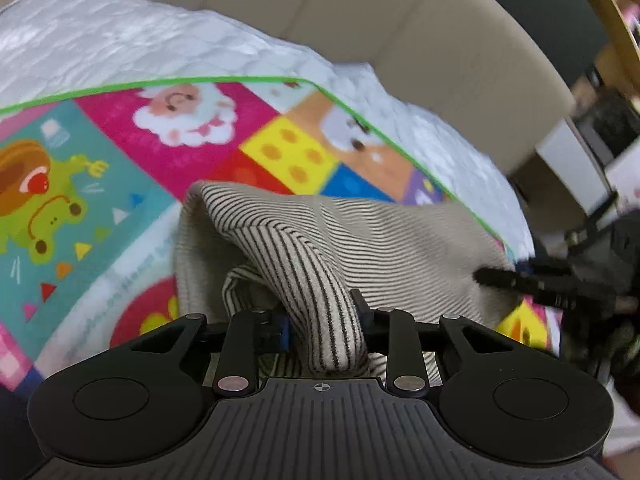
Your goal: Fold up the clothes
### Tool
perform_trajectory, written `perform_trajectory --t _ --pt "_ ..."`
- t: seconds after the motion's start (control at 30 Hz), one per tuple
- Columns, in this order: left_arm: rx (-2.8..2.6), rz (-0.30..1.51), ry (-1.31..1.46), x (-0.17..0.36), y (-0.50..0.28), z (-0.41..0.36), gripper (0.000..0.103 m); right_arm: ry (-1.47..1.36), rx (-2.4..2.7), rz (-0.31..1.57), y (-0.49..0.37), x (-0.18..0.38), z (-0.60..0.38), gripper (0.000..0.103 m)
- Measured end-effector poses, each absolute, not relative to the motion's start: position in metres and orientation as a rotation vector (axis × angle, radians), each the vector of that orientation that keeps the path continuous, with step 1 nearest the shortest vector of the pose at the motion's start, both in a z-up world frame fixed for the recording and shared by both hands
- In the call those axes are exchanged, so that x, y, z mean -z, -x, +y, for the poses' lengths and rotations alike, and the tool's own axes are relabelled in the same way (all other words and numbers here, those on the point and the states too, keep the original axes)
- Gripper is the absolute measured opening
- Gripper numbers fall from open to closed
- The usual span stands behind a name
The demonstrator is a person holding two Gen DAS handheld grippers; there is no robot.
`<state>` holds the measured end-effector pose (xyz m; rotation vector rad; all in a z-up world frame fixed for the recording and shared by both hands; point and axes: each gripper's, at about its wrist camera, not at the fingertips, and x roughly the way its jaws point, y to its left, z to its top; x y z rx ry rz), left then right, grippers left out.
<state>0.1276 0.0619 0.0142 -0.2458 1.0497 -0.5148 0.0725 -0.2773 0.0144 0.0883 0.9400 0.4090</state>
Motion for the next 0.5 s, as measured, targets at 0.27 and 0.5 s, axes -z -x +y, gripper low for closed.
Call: perform_trajectory --t 0.27,0.5 --pt "0.407 1.085 0.182 -0.016 -0.112 0.057 0.059 -0.023 -0.283 1.029 -0.085 0.027 -0.263 0.055" --pt "0.343 1.12 0.168 -0.018 -0.095 0.051 0.075 -0.095 -0.208 1.004 -0.087 0.025 -0.281 0.09"
